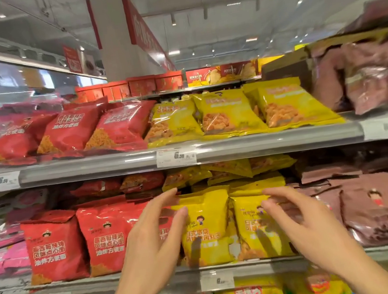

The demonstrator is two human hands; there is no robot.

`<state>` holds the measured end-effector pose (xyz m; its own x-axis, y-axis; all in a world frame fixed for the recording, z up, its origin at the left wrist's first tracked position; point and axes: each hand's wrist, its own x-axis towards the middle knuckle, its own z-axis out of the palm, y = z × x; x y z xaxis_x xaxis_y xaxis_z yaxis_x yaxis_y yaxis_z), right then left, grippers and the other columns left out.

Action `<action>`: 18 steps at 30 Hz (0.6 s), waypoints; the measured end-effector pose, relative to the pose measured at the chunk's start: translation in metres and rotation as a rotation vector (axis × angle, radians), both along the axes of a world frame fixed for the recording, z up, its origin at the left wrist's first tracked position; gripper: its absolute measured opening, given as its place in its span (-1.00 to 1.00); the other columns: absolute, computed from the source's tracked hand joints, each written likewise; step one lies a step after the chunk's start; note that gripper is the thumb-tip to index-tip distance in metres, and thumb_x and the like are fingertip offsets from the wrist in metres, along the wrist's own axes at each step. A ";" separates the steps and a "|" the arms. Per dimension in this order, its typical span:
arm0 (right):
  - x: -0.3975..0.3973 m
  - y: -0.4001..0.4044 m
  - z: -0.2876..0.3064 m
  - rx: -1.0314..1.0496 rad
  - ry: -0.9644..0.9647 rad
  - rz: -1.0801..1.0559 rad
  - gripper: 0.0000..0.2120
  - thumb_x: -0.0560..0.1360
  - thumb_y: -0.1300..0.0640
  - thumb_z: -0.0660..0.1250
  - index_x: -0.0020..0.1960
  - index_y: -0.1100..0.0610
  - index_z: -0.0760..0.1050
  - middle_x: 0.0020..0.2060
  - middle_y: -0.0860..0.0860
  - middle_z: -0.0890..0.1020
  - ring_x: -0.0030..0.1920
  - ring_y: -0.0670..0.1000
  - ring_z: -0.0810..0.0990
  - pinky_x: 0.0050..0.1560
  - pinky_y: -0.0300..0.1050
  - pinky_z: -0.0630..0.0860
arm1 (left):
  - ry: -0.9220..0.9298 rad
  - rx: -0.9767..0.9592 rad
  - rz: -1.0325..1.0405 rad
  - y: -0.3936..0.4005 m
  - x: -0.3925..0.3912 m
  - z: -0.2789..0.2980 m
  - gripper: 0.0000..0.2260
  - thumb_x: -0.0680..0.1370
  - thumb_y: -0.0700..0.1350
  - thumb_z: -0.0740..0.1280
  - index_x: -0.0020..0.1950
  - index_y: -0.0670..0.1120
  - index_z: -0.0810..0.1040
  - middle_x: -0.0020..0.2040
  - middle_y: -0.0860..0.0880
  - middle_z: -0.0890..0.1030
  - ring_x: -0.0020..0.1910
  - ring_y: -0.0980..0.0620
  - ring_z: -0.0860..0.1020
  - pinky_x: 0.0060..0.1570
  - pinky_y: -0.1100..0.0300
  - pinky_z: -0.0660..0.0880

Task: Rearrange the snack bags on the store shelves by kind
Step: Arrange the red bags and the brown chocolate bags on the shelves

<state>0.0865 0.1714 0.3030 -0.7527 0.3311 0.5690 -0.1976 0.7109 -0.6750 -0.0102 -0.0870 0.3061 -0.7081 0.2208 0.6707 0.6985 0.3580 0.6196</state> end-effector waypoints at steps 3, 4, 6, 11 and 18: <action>0.008 0.022 0.028 0.027 0.045 -0.019 -0.82 0.49 -0.19 0.34 0.07 -0.26 0.59 -0.07 -0.39 0.64 -0.04 -0.29 0.63 -0.03 -0.45 0.46 | 0.041 0.008 0.010 0.013 0.000 0.023 -0.68 0.61 0.29 0.27 0.36 0.33 0.49 0.21 0.37 0.59 0.22 0.28 0.58 0.28 0.03 0.54; 0.009 0.028 0.037 0.049 0.062 -0.027 -0.81 0.48 -0.20 0.33 0.07 -0.25 0.59 -0.07 -0.38 0.64 -0.04 -0.29 0.63 -0.04 -0.47 0.45 | 0.061 0.006 0.016 0.017 -0.001 0.032 -0.69 0.62 0.26 0.29 0.35 0.30 0.51 0.19 0.37 0.60 0.20 0.28 0.59 0.26 0.04 0.55; 0.008 0.038 0.055 0.089 0.098 -0.043 -0.77 0.47 -0.19 0.34 0.09 -0.18 0.62 -0.09 -0.36 0.65 -0.04 -0.28 0.63 -0.05 -0.46 0.46 | 0.107 -0.002 0.030 0.024 -0.004 0.050 -0.64 0.59 0.28 0.30 0.36 0.25 0.52 0.16 0.35 0.62 0.17 0.27 0.61 0.22 0.06 0.56; 0.000 0.050 0.095 0.217 0.124 -0.068 -0.71 0.50 -0.23 0.28 0.15 -0.18 0.59 -0.12 -0.26 0.67 -0.03 -0.26 0.59 -0.03 -0.33 0.48 | 0.131 -0.034 0.026 0.043 -0.014 0.085 -0.65 0.60 0.19 0.31 0.37 0.22 0.52 0.09 0.32 0.64 0.06 0.31 0.62 0.06 0.30 0.53; -0.046 0.044 0.136 0.505 0.221 -0.088 -0.69 0.59 -0.13 0.28 0.22 0.00 0.59 0.04 -0.15 0.58 0.05 -0.09 0.53 0.04 -0.13 0.42 | 0.314 -0.207 0.170 0.061 -0.064 0.113 -0.65 0.65 0.07 0.29 0.40 -0.02 0.55 0.20 0.07 0.56 0.22 0.03 0.52 0.21 -0.01 0.50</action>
